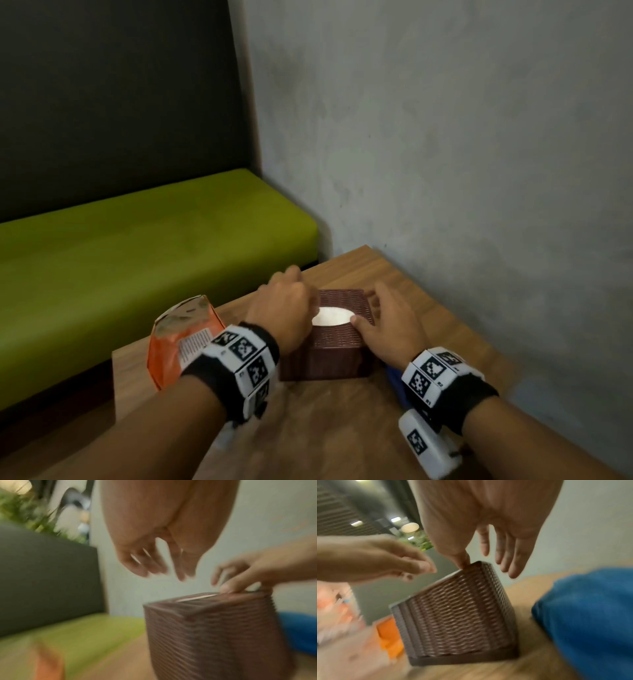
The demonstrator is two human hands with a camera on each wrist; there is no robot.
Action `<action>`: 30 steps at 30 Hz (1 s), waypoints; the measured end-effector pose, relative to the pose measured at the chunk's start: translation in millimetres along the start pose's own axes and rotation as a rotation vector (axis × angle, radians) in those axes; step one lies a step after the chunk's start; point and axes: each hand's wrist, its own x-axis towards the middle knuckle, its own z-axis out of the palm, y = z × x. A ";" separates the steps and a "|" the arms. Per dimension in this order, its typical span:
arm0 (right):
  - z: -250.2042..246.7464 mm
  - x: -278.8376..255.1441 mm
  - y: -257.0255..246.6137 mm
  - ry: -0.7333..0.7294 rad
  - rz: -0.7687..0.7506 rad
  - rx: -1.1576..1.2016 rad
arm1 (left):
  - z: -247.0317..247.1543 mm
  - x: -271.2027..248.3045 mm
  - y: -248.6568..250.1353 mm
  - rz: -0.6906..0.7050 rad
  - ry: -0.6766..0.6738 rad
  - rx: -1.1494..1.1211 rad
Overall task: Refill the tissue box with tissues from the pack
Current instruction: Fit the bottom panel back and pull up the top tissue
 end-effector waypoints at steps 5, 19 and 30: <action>-3.8 17.4 -10.6 -0.081 -0.343 -0.187 | 7.3 19.3 -2.0 0.109 -0.127 0.193; -19.1 35.6 -65.3 -0.398 -0.442 -0.637 | 11.5 35.9 9.2 0.159 -0.254 0.214; -12.5 49.3 -42.7 -0.499 -0.451 -0.359 | 11.6 26.7 -13.6 0.203 -0.223 0.101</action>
